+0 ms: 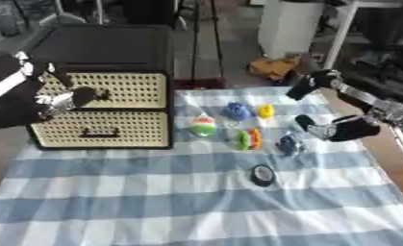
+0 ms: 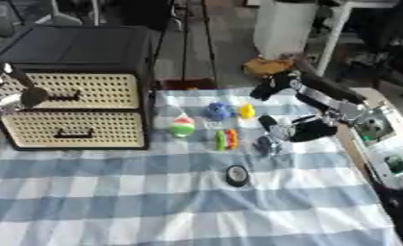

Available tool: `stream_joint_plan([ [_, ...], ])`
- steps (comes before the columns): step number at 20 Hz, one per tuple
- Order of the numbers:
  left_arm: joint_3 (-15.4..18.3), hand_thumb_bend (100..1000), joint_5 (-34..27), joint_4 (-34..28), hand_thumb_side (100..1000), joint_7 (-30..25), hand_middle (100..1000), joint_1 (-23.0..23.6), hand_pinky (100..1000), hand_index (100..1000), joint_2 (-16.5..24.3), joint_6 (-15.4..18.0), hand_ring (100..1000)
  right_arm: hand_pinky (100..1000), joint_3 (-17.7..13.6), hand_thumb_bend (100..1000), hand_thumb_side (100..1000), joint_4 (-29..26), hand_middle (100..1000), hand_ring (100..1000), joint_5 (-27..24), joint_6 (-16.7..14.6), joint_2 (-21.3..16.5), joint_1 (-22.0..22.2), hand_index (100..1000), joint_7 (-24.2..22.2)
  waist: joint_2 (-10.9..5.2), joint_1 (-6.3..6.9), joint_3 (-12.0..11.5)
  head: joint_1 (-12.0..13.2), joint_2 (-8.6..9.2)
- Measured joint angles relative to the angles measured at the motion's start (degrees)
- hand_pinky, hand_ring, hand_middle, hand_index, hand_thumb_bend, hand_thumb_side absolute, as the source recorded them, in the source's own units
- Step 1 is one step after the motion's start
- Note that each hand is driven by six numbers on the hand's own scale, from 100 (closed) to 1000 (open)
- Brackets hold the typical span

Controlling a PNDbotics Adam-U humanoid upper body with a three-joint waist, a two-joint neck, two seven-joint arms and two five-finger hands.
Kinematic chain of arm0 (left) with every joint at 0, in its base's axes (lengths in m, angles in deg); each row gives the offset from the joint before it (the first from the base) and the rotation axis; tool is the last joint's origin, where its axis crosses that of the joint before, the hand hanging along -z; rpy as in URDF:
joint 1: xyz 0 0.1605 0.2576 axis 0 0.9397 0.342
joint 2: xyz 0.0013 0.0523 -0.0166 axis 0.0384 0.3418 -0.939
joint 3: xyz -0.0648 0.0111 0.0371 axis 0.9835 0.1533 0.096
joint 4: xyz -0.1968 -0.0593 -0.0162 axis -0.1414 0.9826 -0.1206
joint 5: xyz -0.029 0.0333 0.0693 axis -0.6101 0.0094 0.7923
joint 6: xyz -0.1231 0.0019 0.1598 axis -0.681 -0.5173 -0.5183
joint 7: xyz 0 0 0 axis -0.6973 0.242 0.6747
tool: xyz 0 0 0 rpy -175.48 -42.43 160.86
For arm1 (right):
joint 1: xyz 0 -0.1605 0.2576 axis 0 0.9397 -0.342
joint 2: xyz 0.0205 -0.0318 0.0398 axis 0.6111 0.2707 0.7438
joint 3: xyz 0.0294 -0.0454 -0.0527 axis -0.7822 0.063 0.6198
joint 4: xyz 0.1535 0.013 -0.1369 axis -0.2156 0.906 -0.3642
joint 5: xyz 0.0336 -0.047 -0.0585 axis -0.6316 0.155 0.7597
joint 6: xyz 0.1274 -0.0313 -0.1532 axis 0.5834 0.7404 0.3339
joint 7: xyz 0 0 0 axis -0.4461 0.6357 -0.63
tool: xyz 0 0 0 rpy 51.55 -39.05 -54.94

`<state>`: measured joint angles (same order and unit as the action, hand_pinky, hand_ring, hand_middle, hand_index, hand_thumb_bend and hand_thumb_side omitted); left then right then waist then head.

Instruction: Pick up objects from table and place into drawer.

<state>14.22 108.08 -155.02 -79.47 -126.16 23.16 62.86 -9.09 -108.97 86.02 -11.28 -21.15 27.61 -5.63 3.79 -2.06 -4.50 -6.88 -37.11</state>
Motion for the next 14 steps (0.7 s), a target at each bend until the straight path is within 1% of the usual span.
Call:
stream_joint_plan([
  [6,-1.54,678,2.81,8.82,1000,-0.81,100,-4.64,100,700,-1.41,0.27,100,791,0.2,206,100,0.0,693,722,-0.04,-0.11,0.0,-0.01,796,-0.34,-0.17,0.03,0.67,0.44,-0.01],
  [14,-2.49,684,6.35,18.31,1000,-0.42,100,-8.77,100,701,-4.69,1.42,100,791,0.49,201,100,0.0,693,722,-0.29,-0.23,0.0,-0.31,796,-0.58,-0.14,0.02,1.32,1.09,-0.02],
])
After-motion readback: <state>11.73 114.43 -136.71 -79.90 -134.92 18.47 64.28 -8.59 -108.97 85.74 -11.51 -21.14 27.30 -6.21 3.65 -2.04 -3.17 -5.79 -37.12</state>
